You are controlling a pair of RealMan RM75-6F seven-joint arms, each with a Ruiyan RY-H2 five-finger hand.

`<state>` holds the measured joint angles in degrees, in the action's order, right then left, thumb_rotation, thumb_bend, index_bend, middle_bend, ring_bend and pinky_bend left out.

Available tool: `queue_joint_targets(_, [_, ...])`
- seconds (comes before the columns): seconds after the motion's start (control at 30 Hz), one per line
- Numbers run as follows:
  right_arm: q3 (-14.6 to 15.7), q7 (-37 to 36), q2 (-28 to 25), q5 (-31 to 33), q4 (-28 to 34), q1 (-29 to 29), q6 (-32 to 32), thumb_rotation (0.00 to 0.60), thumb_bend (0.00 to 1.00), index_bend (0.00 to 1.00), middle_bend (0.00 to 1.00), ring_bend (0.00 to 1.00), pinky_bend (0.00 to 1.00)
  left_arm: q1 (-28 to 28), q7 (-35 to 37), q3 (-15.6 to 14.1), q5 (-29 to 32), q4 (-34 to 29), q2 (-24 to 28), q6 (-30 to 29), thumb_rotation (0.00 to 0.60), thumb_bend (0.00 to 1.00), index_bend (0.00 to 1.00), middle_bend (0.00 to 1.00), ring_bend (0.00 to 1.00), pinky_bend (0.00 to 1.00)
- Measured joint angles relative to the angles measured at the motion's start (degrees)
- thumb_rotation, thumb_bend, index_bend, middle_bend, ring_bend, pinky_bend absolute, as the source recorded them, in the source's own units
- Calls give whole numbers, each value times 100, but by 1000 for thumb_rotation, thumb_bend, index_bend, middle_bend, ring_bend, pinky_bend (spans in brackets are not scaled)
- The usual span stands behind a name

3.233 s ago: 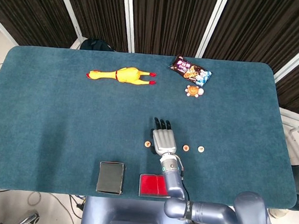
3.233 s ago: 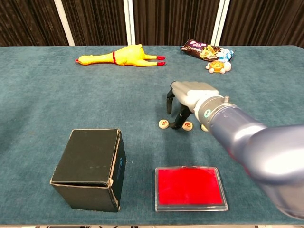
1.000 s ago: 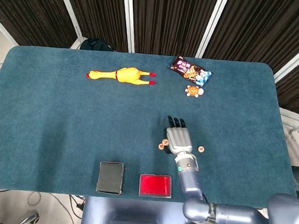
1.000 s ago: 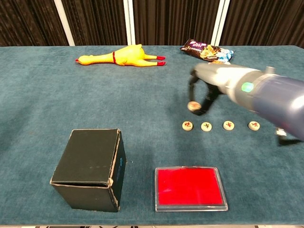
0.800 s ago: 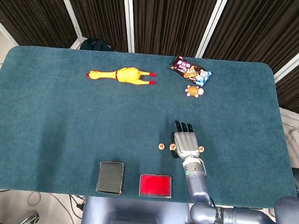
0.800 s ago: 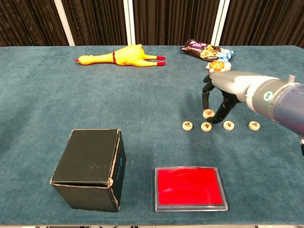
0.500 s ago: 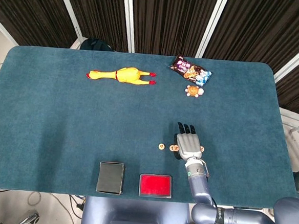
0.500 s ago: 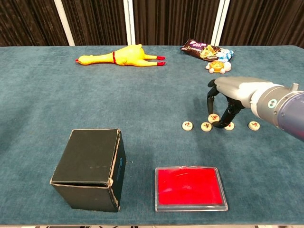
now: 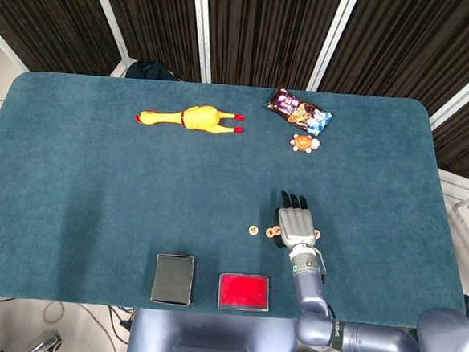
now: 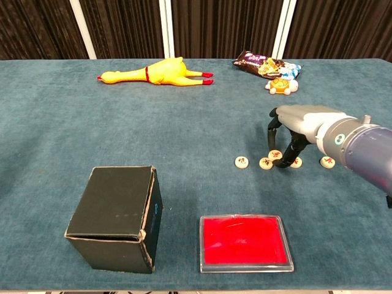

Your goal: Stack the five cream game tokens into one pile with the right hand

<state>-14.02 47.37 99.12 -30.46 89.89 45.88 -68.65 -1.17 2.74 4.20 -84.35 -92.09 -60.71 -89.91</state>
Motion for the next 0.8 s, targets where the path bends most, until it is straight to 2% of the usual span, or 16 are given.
queue_joint_targets(0.8, [-25,73,230,35,-148,128,-14,600,387,535,0,0,0,-7,6,1,7,6,7,19,600,122,124,0,0,29])
